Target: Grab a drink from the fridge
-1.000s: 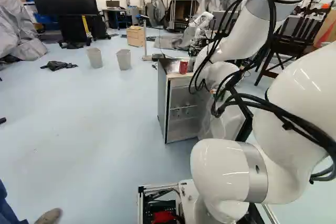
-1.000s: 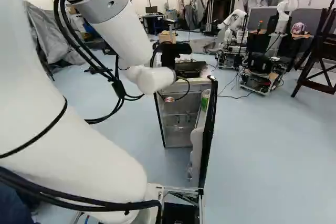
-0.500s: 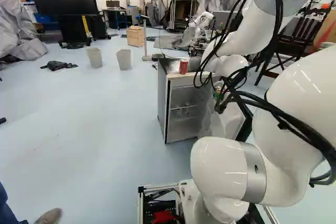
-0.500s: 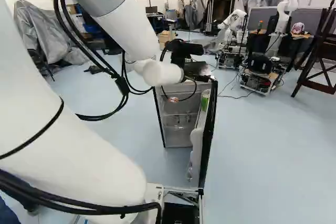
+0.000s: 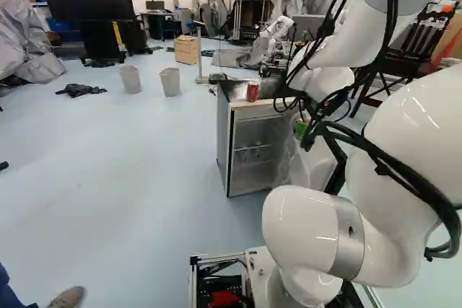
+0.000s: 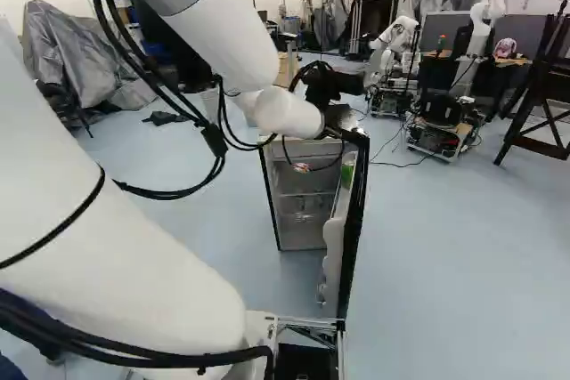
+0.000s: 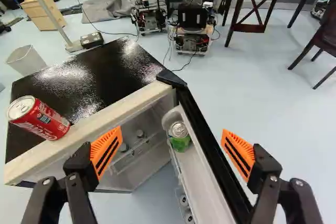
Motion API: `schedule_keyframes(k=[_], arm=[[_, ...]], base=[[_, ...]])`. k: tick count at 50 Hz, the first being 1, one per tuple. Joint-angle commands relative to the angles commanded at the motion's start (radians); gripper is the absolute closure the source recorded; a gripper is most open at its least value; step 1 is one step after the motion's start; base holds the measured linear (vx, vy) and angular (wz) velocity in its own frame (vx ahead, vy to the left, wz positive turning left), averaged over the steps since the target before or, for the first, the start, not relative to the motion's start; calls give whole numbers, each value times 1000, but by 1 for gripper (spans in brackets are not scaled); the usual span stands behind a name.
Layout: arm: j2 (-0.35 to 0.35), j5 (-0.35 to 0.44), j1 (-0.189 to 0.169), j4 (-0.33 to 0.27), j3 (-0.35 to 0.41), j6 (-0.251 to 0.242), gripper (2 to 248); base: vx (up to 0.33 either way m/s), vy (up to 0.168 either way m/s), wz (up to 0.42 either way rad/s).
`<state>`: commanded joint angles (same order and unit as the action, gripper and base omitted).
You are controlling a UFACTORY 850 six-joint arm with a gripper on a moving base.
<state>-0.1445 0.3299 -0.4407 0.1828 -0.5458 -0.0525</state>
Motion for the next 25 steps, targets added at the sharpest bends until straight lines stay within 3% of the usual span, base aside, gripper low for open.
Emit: schedule_keyframes(k=[11, 25], arm=[[1, -33, -35, 46, -28, 0, 3], [7, -99, -80, 158, -63, 0, 3]], base=[[0, 0, 0], [0, 0, 0]])
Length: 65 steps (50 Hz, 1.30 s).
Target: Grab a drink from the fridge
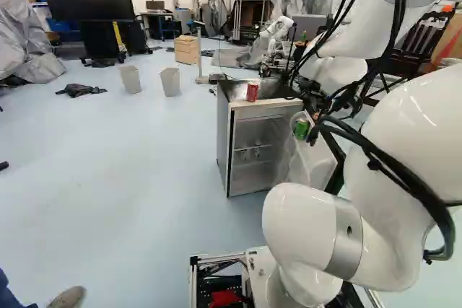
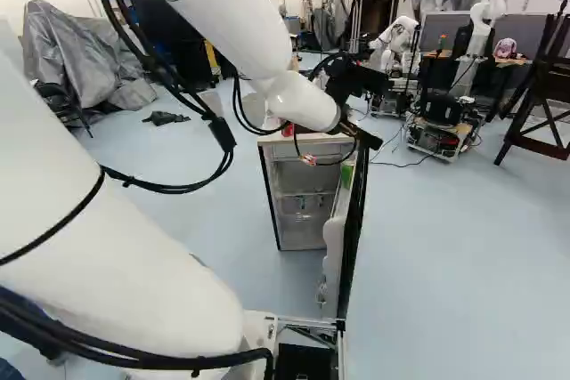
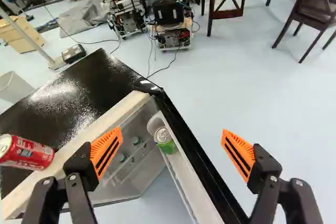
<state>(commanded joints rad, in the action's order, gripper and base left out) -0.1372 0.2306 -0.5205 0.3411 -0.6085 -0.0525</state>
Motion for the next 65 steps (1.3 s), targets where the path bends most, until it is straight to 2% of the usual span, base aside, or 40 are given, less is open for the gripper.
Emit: schedule_keyframes(k=[17, 29, 52, 65], arm=[[34, -87, -58, 146, -36, 0, 3], [57, -134, -101, 212, -58, 0, 3], [92, -154, -188, 225, -91, 0, 3], [141, -184, -238, 225, -115, 0, 3]], base=[[0, 0, 0], [0, 0, 0], [0, 0, 0], [0, 0, 0]])
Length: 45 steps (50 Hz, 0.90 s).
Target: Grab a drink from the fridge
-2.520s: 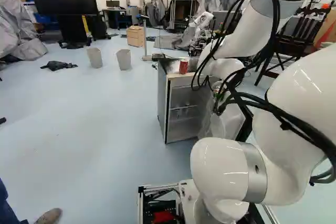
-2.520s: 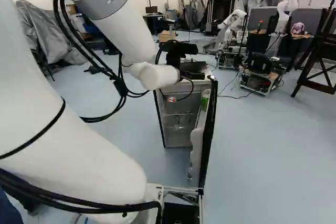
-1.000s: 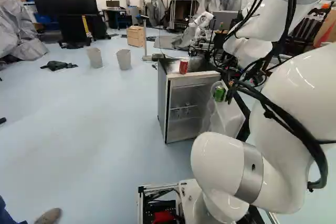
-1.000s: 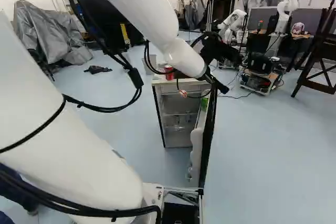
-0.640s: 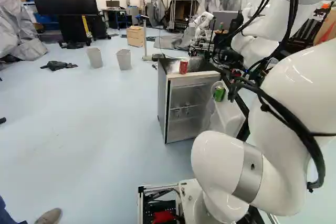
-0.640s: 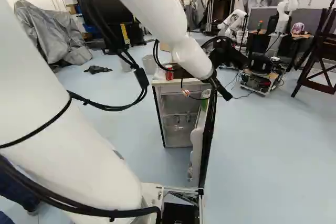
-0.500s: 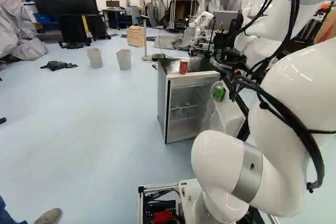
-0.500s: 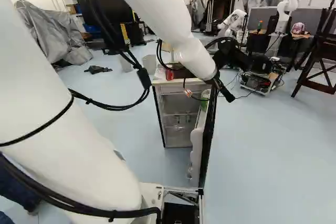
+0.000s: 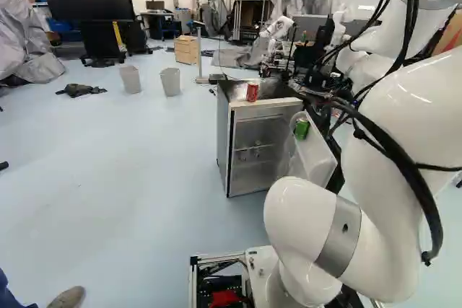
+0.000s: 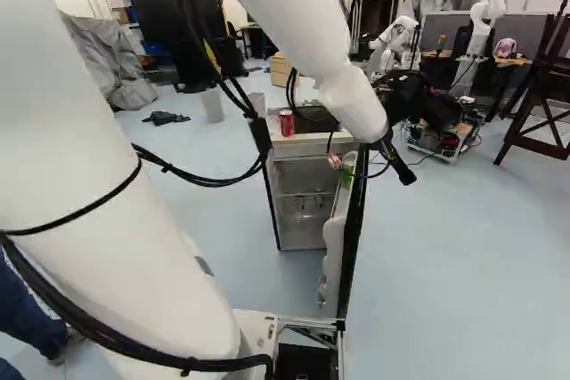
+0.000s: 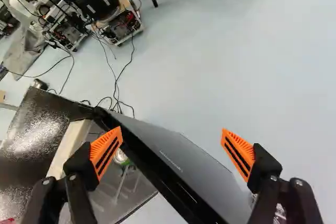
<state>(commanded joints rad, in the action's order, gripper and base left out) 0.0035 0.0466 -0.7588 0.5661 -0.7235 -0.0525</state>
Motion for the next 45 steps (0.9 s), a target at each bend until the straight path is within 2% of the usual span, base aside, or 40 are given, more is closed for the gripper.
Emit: schedule_keyframes(k=[12, 45], arm=[[50, -26, -29, 0, -20, 0, 3], [156, -34, -33, 0, -44, 0, 3]], base=[[0, 0, 0], [0, 0, 0]])
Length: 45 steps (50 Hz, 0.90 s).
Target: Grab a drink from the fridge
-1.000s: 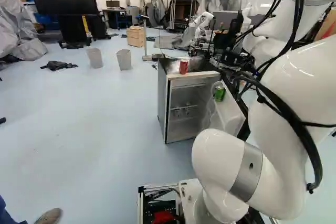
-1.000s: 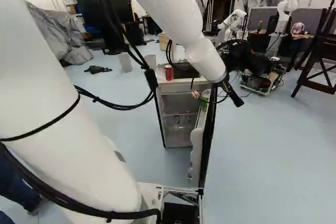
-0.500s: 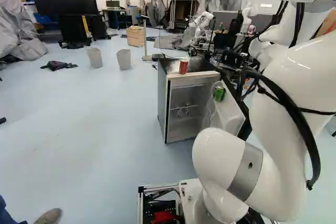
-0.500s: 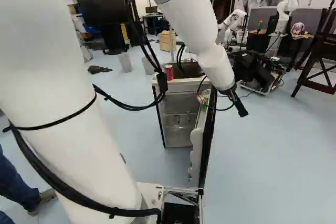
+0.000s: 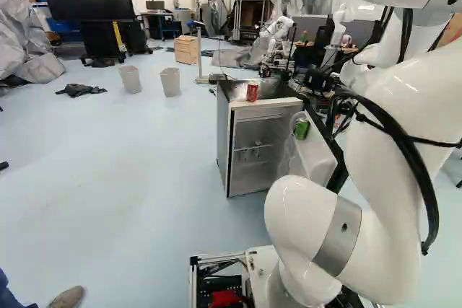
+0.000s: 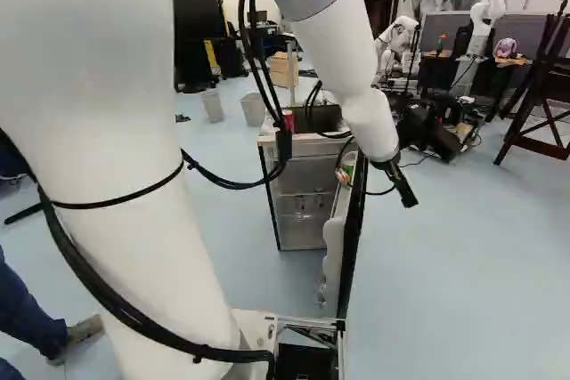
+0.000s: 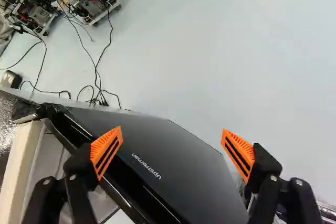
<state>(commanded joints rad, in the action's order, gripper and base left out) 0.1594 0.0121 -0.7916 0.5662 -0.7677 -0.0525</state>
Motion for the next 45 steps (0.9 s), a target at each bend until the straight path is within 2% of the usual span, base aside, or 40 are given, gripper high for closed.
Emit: schedule_keyframes(k=[23, 45], arm=[[74, 0, 0, 0, -20, 0, 3], [74, 0, 5, 0, -16, 0, 3]], base=[[0, 0, 0], [0, 0, 0]])
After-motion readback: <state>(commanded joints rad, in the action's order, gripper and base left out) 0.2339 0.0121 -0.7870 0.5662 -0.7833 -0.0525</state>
